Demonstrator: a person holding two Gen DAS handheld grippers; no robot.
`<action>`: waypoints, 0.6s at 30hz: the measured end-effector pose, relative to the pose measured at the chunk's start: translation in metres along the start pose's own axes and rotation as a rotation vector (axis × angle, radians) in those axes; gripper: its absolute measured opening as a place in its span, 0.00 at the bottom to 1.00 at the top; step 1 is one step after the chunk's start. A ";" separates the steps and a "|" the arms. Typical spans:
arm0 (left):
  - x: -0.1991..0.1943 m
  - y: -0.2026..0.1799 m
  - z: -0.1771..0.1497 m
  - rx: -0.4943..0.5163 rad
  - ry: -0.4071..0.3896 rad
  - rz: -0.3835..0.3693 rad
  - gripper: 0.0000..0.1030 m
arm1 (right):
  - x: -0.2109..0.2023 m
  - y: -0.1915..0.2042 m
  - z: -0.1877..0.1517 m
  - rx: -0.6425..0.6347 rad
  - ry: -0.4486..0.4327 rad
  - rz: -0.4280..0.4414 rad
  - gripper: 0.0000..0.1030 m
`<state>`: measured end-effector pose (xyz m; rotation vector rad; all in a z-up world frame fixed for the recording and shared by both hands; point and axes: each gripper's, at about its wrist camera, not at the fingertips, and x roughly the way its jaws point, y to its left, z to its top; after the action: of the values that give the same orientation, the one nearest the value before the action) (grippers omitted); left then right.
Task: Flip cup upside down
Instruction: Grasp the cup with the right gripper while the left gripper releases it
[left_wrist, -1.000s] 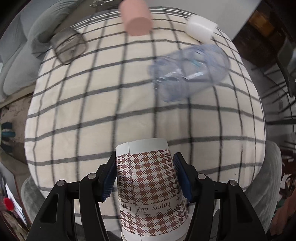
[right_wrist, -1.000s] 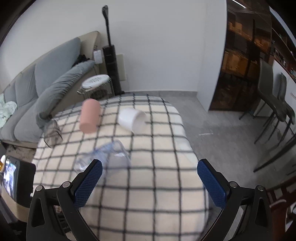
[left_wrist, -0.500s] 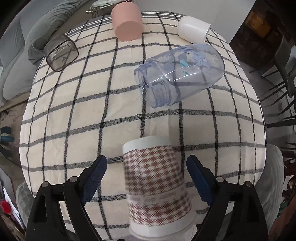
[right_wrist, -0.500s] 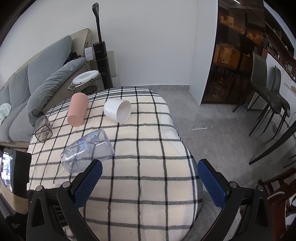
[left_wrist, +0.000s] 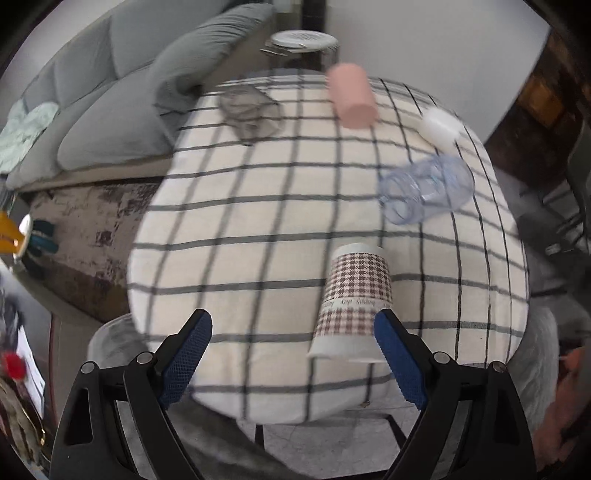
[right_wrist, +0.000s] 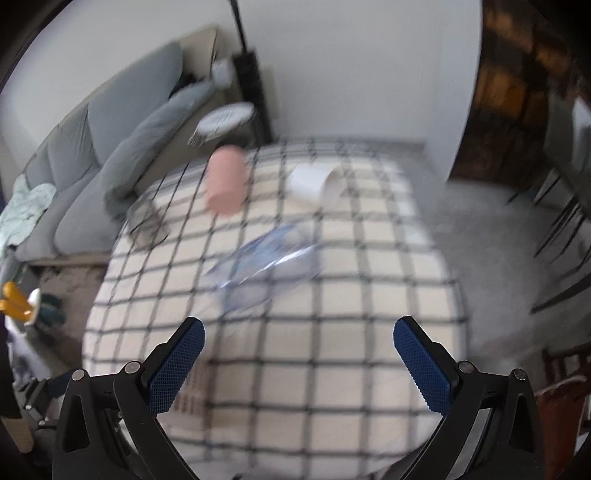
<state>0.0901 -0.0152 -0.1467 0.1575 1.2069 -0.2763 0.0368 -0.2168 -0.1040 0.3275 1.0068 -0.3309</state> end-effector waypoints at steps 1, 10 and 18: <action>-0.007 0.012 0.000 -0.019 -0.018 0.007 0.88 | 0.009 0.008 0.003 0.018 0.066 0.042 1.00; -0.032 0.120 0.012 -0.194 -0.113 0.098 0.90 | 0.087 0.103 -0.003 0.073 0.442 0.136 0.97; -0.008 0.178 0.008 -0.258 -0.085 0.088 0.90 | 0.135 0.151 -0.025 0.057 0.598 0.066 0.87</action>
<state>0.1466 0.1540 -0.1408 -0.0254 1.1372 -0.0479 0.1470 -0.0862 -0.2159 0.5277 1.5703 -0.2029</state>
